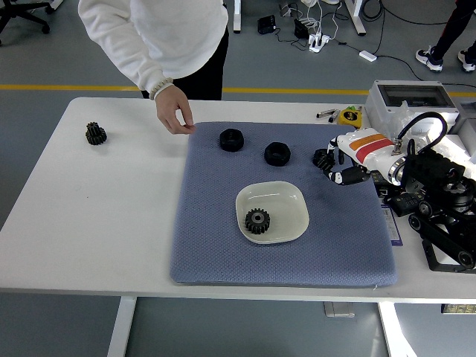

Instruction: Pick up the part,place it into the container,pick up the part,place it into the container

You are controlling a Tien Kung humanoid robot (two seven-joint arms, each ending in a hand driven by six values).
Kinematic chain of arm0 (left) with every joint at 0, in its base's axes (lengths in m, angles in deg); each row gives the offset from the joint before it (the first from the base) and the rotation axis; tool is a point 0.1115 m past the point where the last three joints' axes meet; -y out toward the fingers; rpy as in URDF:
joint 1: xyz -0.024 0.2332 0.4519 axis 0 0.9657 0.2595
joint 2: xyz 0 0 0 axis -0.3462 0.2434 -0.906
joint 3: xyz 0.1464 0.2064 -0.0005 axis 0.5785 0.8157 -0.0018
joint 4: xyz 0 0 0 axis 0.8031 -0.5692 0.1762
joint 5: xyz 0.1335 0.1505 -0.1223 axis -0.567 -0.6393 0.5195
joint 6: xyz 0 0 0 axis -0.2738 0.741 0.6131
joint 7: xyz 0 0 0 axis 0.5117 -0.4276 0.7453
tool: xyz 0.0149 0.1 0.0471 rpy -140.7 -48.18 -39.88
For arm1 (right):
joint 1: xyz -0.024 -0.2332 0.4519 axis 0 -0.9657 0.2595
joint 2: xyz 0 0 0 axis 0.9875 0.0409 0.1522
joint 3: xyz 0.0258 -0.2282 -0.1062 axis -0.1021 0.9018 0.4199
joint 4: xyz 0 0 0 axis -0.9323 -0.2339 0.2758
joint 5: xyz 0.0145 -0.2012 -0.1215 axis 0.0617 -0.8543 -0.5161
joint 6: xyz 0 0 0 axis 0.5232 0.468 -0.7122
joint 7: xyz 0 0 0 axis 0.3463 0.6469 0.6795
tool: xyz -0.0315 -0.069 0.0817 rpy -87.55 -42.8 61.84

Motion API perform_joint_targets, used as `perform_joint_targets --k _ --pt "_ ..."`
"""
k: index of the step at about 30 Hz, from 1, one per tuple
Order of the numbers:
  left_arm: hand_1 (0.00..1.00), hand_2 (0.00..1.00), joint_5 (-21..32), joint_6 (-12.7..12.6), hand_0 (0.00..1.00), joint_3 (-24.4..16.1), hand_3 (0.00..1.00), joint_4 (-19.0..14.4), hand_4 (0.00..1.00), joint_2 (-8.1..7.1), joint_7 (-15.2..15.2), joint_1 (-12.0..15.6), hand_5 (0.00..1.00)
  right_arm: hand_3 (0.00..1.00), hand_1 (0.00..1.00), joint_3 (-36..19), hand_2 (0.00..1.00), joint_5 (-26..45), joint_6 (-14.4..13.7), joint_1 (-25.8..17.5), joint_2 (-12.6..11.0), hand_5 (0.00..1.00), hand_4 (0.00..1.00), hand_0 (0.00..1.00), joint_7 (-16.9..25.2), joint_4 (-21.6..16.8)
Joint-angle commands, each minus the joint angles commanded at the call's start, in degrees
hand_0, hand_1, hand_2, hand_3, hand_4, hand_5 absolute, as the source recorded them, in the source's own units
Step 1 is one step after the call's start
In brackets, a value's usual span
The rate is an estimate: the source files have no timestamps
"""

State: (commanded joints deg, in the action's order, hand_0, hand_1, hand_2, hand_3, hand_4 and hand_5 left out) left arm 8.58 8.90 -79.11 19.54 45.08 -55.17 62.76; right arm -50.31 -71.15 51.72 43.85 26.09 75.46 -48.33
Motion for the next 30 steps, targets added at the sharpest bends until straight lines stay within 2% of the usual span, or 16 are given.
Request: perform_joint_targets --k 3,7,9,12,16,24,30 --pt "0.668 0.612 -0.03 0.04 0.647 -0.09 0.549 0.04 0.586 -0.06 -0.04 0.2 0.475 0.504 0.29 0.85 0.418 -3.52 1.81 0.29 -2.18 0.408 0.654 0.154 -0.65 -7.05" --pt "0.665 0.613 -0.54 0.16 0.647 -0.39 0.549 0.06 0.585 -0.06 0.06 0.35 0.472 0.506 0.298 3.1 0.419 -6.33 4.08 0.9 -3.56 0.399 0.66 0.159 -1.31 -15.13" --pt "0.665 0.613 -0.77 0.21 0.647 -0.49 0.549 0.05 0.585 -0.08 0.12 0.41 0.472 0.506 0.298 4.6 0.419 -7.29 5.01 1.34 -3.84 0.399 0.66 0.159 -1.55 -18.32" --pt "0.664 0.613 -0.71 0.21 0.646 -0.46 0.55 0.05 0.585 -0.12 0.09 0.48 0.473 0.509 0.309 6.82 0.426 -8.48 5.95 2.01 -3.79 0.397 0.666 0.166 -1.7 -21.06" --pt "0.663 0.609 -0.63 0.2 0.645 -0.41 0.55 0.03 0.585 -0.16 0.08 0.5 0.472 0.512 0.331 8.97 0.436 -9.77 7.35 2.66 -2.7 0.389 0.679 0.175 -2.01 -21.16" --pt "0.66 0.61 -0.22 0.17 0.647 -0.13 0.55 0.0 0.585 -0.28 -0.02 0.29 0.472 0.514 0.356 10.0 0.459 -10.4 8.81 3.43 1.71 0.387 0.692 0.173 -3.46 -16.04" --pt "0.658 0.61 -0.48 0.21 0.646 -0.3 0.549 0.0 0.584 -0.36 0.04 0.22 0.472 0.516 0.372 10.41 0.472 -10.45 9.89 4.0 3.81 0.39 0.708 0.173 -4.83 -15.05"
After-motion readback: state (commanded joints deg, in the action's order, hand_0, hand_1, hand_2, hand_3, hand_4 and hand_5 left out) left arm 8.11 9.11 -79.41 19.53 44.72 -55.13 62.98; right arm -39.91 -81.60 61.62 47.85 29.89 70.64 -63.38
